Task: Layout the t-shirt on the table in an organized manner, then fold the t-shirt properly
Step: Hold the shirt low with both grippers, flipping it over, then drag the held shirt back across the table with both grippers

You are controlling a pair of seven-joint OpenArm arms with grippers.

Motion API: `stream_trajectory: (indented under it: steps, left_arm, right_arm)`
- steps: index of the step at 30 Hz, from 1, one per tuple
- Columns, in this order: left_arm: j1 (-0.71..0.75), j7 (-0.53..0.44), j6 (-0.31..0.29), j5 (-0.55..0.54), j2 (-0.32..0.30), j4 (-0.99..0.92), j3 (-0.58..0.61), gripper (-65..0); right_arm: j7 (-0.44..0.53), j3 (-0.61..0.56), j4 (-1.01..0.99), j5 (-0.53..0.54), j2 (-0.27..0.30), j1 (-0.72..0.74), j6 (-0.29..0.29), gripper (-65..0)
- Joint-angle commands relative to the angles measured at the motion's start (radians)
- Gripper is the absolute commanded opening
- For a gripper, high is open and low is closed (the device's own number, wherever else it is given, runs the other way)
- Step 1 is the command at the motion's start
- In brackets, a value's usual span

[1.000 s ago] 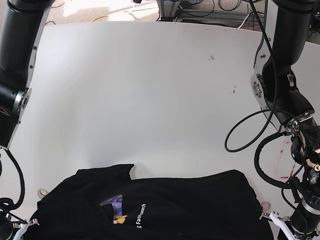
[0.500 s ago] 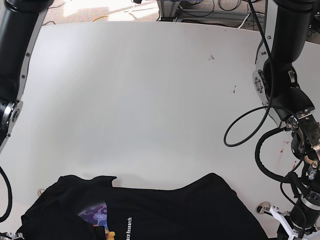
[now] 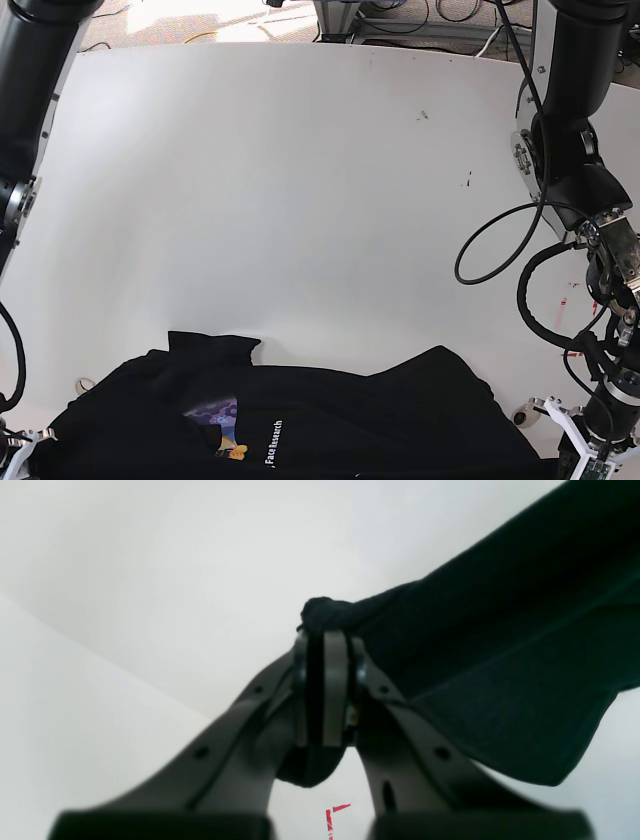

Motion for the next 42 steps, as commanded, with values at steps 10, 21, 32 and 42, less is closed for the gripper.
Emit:
stream_trajectory:
  steps: [10,21,32,42]
  left_arm:
    - [0.042,-0.015,0.014,0.002,-0.006,0.047,0.002,-65.0]
    - [0.240,-0.006,0.014,0.002,-0.006,0.162,0.001,-65.0]
    - [0.476,0.048,0.014,0.000,-0.006,0.257,-0.039,-65.0]
    - [0.691,0.071,0.014,0.000,-0.007,0.263,-0.070,-65.0]
  right_arm:
    - [-0.077,0.070,0.051,0.104,0.061,-0.064,-0.011,-65.0]
    - [-0.260,0.282,0.347,0.139,0.041,-0.366,-0.060,-65.0]
    - [-0.405,0.484,0.646,0.176,-0.115,-0.712,-0.090,-65.0]
    - [-0.405,0.541,0.765,0.178,-0.204,-0.989,-0.090,-65.0]
